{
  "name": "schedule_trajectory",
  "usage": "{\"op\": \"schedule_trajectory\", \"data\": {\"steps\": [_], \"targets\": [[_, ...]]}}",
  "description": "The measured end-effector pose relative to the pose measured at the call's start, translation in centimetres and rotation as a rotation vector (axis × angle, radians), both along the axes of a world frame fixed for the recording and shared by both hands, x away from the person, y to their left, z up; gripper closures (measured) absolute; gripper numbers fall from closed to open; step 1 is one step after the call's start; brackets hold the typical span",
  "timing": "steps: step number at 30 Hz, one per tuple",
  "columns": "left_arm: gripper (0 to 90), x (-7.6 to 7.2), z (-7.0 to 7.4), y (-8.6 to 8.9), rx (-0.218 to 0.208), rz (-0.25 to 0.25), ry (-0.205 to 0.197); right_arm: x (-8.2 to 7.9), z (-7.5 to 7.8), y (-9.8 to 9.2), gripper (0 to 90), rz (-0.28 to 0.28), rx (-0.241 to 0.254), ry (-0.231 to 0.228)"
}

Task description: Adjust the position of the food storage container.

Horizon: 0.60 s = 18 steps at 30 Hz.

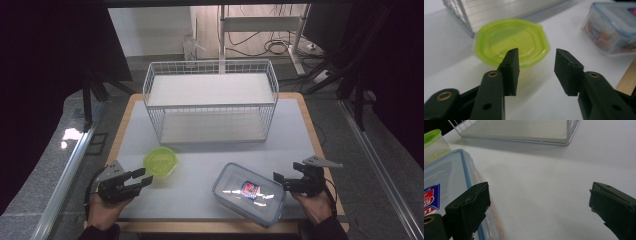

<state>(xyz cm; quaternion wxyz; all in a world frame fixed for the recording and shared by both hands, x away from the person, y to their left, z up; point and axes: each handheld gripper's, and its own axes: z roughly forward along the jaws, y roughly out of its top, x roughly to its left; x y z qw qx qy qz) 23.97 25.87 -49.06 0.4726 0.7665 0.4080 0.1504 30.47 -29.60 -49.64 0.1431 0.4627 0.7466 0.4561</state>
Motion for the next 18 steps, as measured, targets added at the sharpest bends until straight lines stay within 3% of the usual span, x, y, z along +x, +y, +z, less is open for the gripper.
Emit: {"op": "schedule_trajectory", "data": {"steps": [2,5,9,12,13,18], "targets": [[67.5,0.9,0.1,-0.7,-0.021,-0.032,-0.001,0.0,0.1,0.0,4.2,0.002,0.012,0.007],[73.2,1.7,0.1,-1.5,0.001,-0.052,0.003,0.2,0.0,0.0,5.0,0.005,0.029,0.011],[88.9,3.6,0.4,-2.8,0.021,-0.069,0.022,0.1,0.2,0.0,7.3,-0.001,0.043,0.006],[89.8,4.5,0.6,-3.0,-0.002,-0.073,0.032,0.1,0.2,-0.1,7.3,0.001,0.054,0.011],[89.8,5.5,0.9,-3.1,-0.016,-0.074,0.034,0.1,0.2,-0.1,7.6,0.000,0.056,0.012],[89.9,7.4,1.3,-3.7,0.000,-0.057,0.030,0.2,0.2,-0.1,7.8,0.001,0.043,0.011]]}}
